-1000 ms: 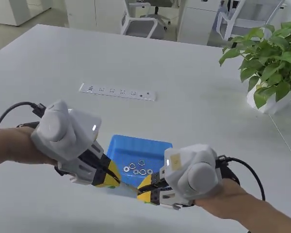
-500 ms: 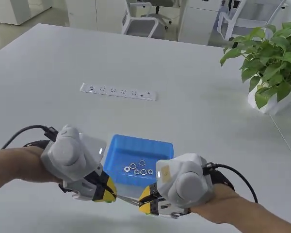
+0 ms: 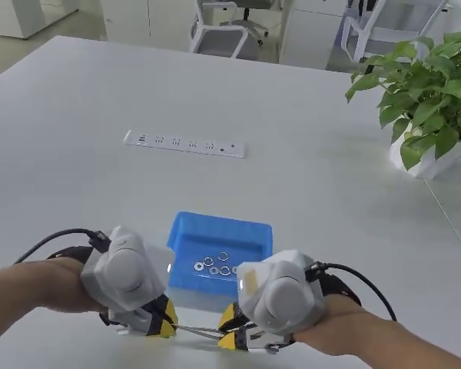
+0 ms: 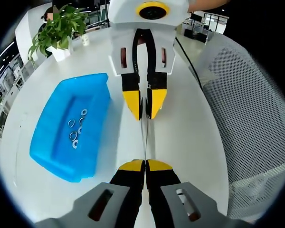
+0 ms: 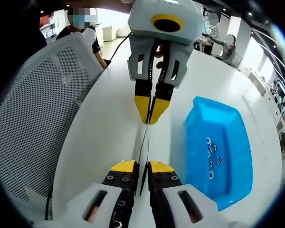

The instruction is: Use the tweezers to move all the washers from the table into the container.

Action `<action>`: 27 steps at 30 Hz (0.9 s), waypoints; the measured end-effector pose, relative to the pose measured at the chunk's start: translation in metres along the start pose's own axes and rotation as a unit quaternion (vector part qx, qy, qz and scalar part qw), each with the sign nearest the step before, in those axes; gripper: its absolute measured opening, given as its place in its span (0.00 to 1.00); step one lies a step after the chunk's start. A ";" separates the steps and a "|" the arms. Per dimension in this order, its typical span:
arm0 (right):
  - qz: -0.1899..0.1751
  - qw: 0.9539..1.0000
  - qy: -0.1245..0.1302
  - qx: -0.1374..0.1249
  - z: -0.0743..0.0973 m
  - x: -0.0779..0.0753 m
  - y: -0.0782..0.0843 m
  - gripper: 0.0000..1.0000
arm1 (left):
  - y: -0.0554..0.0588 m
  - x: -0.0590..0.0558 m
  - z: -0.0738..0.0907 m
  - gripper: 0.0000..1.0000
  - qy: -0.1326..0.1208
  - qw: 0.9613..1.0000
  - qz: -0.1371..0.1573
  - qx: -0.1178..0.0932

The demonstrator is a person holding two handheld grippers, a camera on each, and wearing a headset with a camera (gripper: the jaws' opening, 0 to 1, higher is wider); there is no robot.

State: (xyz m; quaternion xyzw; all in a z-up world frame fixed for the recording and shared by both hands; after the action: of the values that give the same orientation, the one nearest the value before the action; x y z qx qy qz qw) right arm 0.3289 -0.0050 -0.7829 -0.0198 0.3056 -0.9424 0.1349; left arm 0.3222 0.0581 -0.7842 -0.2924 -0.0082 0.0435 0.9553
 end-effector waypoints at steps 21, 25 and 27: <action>-0.003 1.000 -0.008 0.004 -0.007 0.001 0.004 0.12 | 0.008 0.000 0.001 0.07 0.002 0.999 0.033 0.002; -0.004 1.000 -0.005 0.003 -0.007 0.001 0.004 0.13 | 0.009 0.000 0.001 0.08 0.000 0.999 0.036 0.000; -0.003 1.000 0.000 0.002 -0.007 0.000 0.003 0.15 | 0.009 -0.001 0.001 0.09 0.000 0.999 0.038 -0.001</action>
State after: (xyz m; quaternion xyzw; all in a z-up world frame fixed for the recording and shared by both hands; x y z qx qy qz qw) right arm 0.3290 -0.0036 -0.7904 -0.0199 0.3035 -0.9434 0.1323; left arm 0.3207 0.0659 -0.7881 -0.2933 0.0029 0.0799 0.9527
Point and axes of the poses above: the centre of the closed fingertips' face, and the gripper's own axes: z roughly backward along the fingers, x roughly to its left, y roughly out of its underside, the point moved 2 cm from there along z, roughly backward along the fingers, and after that the axes turned 1 degree about -z, right-handed, at the moved point
